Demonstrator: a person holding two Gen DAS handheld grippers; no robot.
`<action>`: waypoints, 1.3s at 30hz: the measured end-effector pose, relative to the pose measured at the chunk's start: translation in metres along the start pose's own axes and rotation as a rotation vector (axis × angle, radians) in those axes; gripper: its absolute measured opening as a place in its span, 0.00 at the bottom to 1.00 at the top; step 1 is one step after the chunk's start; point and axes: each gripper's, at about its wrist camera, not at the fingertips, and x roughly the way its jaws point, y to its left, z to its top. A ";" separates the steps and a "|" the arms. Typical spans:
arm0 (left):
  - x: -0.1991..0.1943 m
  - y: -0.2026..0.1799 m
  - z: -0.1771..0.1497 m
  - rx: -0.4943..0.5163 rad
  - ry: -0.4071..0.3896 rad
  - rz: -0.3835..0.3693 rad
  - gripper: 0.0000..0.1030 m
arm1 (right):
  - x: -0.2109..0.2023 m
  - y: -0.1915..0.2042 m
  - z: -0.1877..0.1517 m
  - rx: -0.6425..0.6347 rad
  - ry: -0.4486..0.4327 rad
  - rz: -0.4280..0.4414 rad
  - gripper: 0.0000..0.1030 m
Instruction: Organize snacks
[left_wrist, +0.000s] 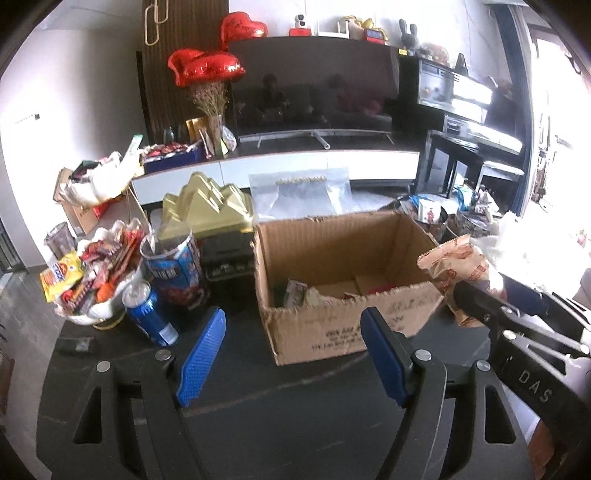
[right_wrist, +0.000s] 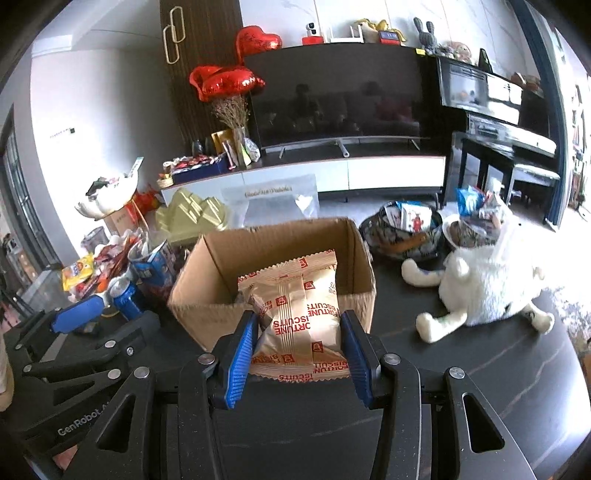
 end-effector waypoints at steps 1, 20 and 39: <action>0.001 0.001 0.002 -0.001 -0.004 0.002 0.73 | 0.002 0.000 0.003 -0.001 -0.001 -0.001 0.46; 0.056 0.020 0.029 -0.017 -0.007 0.034 0.74 | 0.079 0.010 0.044 -0.092 0.027 0.022 0.51; -0.002 0.019 0.001 -0.029 -0.063 0.011 0.79 | 0.012 0.006 0.005 -0.057 -0.030 0.003 0.66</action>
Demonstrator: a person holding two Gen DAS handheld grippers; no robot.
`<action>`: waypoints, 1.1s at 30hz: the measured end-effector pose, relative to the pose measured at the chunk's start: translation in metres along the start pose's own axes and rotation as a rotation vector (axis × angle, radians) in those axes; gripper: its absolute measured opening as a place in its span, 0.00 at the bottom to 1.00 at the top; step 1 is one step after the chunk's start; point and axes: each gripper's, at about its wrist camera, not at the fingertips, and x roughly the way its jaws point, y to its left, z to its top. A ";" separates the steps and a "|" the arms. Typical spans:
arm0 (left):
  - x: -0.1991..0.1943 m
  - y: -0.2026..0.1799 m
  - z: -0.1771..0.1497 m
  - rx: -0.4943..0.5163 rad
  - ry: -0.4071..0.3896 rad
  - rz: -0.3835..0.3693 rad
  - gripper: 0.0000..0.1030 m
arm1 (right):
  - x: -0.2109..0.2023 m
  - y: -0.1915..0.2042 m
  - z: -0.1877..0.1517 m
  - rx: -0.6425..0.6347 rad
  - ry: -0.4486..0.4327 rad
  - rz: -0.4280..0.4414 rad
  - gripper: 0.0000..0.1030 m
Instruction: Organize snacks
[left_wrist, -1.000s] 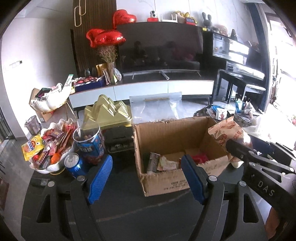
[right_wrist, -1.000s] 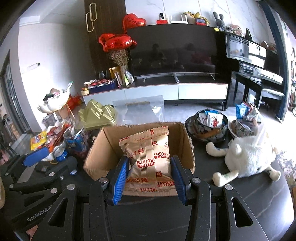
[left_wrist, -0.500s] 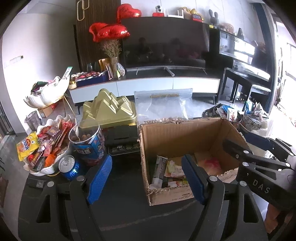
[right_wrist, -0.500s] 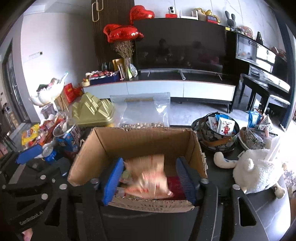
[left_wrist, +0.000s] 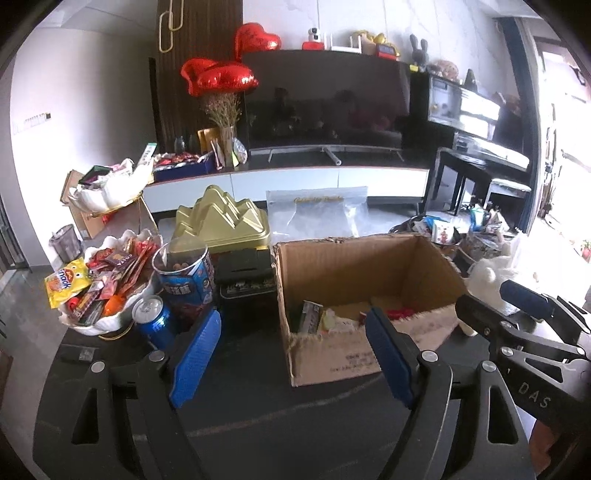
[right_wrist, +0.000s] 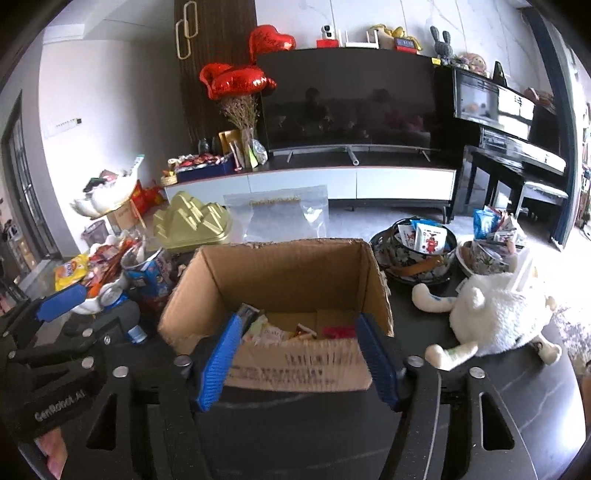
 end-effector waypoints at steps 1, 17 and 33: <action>-0.007 0.000 -0.003 0.003 -0.005 0.004 0.79 | -0.006 0.001 -0.003 -0.003 -0.006 -0.006 0.66; -0.102 -0.015 -0.063 0.058 -0.091 0.014 0.94 | -0.109 0.002 -0.064 0.004 -0.086 -0.064 0.80; -0.160 -0.010 -0.111 0.038 -0.123 -0.007 1.00 | -0.172 0.012 -0.111 -0.018 -0.133 -0.116 0.83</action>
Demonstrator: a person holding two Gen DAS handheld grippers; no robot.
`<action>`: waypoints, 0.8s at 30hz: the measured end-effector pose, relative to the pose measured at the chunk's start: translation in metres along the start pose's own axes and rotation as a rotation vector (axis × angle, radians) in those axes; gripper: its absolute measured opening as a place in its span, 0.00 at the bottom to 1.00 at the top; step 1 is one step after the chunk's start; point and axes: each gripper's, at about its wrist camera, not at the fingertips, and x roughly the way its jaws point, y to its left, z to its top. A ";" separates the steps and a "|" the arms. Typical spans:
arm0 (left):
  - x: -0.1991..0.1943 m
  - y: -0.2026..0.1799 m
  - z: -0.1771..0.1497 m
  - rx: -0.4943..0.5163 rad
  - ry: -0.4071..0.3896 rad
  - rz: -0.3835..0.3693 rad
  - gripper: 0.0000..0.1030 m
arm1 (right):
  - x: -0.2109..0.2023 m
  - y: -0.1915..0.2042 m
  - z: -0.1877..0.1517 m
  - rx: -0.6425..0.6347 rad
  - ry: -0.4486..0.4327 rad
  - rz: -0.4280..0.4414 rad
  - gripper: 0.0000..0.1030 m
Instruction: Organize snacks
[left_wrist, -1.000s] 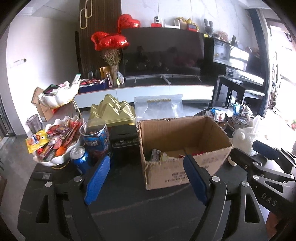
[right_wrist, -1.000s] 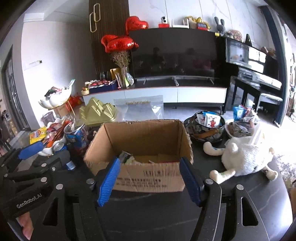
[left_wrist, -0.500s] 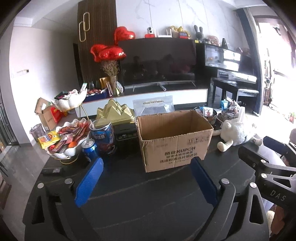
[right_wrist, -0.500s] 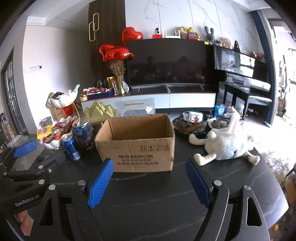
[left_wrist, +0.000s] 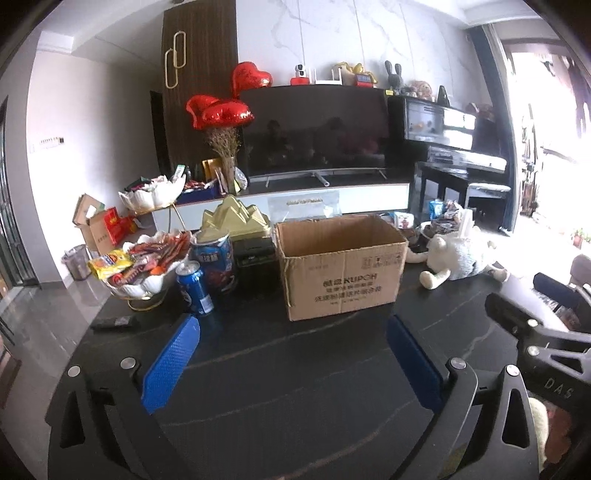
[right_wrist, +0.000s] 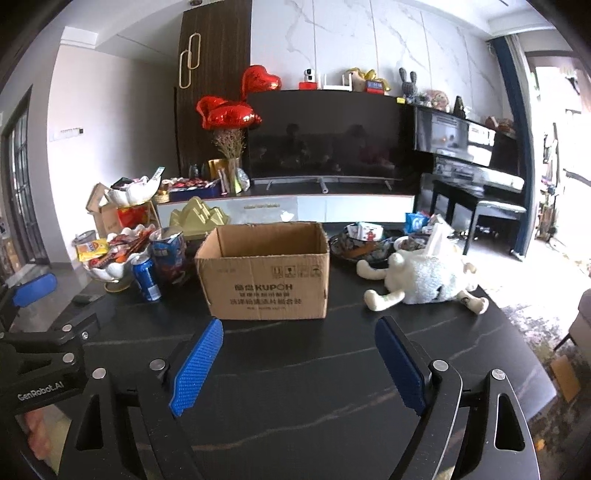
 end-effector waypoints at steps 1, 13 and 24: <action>-0.002 0.000 0.000 0.001 -0.001 -0.001 1.00 | -0.003 0.001 -0.001 0.002 0.001 0.006 0.83; -0.031 -0.001 -0.007 0.002 -0.041 -0.003 1.00 | -0.028 0.003 -0.008 0.009 -0.042 0.015 0.83; -0.039 0.000 -0.008 -0.003 -0.052 -0.007 1.00 | -0.038 0.007 -0.010 0.005 -0.057 0.031 0.83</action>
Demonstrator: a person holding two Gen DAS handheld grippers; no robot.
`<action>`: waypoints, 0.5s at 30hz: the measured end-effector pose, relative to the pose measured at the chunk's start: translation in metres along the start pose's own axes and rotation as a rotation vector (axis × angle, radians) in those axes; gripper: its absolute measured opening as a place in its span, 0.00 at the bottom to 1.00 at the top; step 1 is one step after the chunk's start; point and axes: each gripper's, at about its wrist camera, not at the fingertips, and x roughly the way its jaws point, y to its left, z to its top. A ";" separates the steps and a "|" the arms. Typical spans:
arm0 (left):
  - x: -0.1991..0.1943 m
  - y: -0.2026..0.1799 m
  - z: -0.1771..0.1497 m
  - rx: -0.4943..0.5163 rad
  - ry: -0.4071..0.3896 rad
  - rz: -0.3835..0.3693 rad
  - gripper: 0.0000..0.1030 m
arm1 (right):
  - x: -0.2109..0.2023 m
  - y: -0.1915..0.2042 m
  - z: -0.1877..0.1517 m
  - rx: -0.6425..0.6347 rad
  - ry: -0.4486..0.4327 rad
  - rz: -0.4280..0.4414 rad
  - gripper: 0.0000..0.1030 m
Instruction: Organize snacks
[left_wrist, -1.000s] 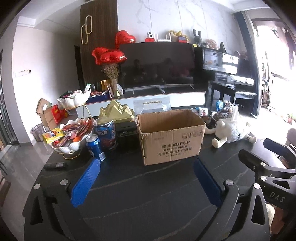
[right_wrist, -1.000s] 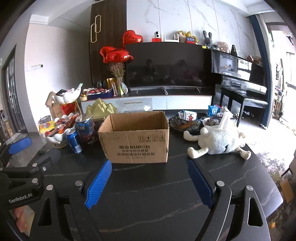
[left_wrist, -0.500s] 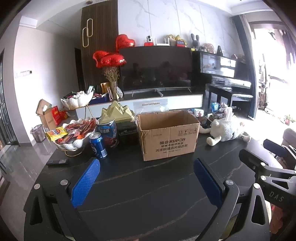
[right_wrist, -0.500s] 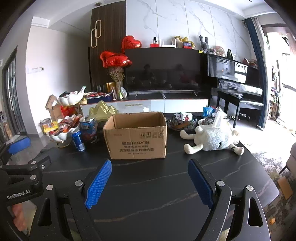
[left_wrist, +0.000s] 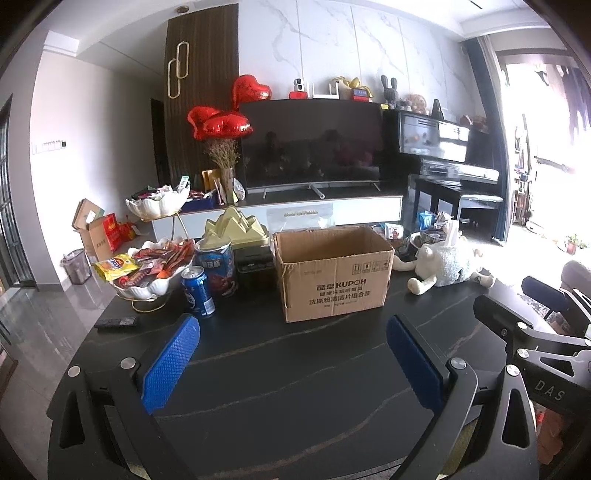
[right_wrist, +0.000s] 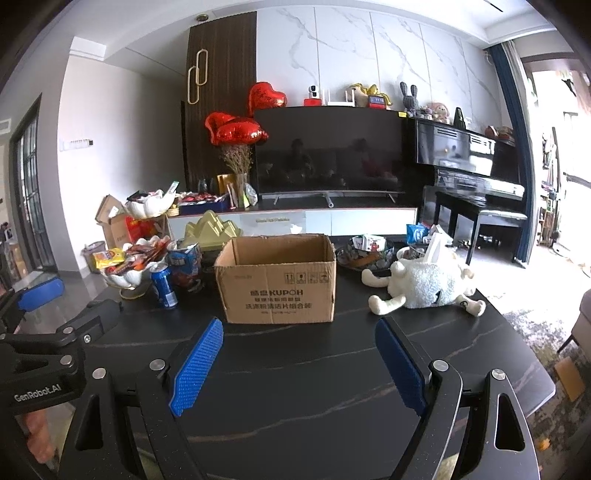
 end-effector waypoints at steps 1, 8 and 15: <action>0.000 0.000 0.000 -0.001 -0.002 0.001 1.00 | 0.000 0.000 0.000 0.002 -0.001 0.001 0.83; -0.001 0.000 0.000 -0.001 0.000 -0.002 1.00 | 0.000 0.000 0.000 0.001 -0.001 0.001 0.83; -0.002 0.000 -0.001 -0.002 0.002 0.002 1.00 | -0.001 0.000 -0.003 0.004 0.004 0.005 0.83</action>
